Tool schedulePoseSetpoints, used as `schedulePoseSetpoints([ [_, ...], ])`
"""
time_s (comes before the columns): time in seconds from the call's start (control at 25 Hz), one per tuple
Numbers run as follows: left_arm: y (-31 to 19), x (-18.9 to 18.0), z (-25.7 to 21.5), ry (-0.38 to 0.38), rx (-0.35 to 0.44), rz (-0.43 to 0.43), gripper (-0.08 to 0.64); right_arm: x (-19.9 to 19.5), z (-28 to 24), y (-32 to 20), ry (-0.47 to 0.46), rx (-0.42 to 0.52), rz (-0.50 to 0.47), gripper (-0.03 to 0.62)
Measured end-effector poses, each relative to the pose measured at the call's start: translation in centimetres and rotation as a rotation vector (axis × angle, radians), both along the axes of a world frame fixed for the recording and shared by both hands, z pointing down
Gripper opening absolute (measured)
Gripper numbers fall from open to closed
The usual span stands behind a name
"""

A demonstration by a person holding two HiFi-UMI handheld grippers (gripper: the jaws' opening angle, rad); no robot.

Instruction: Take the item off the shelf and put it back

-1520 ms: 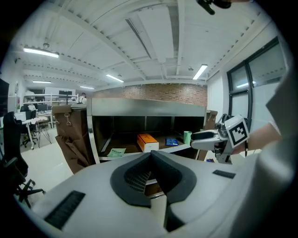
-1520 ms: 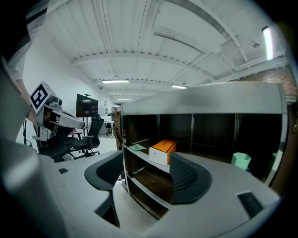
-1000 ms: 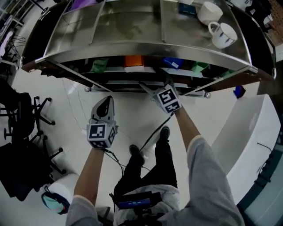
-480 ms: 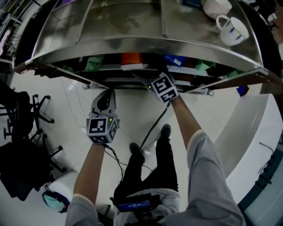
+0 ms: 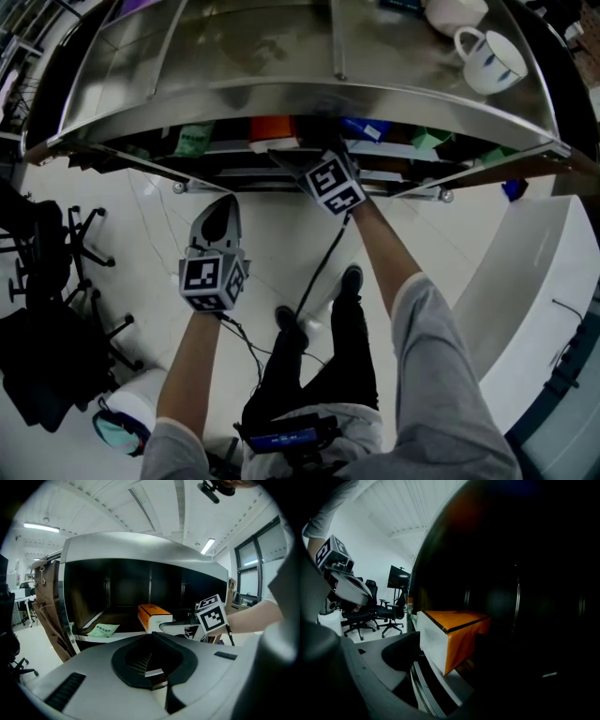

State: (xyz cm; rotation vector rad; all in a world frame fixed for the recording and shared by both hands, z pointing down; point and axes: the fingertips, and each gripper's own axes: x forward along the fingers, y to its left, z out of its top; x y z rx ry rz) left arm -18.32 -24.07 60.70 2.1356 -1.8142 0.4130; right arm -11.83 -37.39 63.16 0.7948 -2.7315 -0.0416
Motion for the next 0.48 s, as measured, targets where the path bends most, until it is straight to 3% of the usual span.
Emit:
schedulePoseSetpoints([
  [0.2, -0.17, 0.20, -0.02, -0.010, -0.002, 0.013, 0.005, -0.19, 0.08, -0.06, 0.003, 0.001, -0.005, 0.280],
  [0.48, -0.44, 0.01, 0.21, -0.013, -0.007, 0.022, 0.005, -0.17, -0.06, 0.02, 0.000, 0.003, -0.017, 0.233],
])
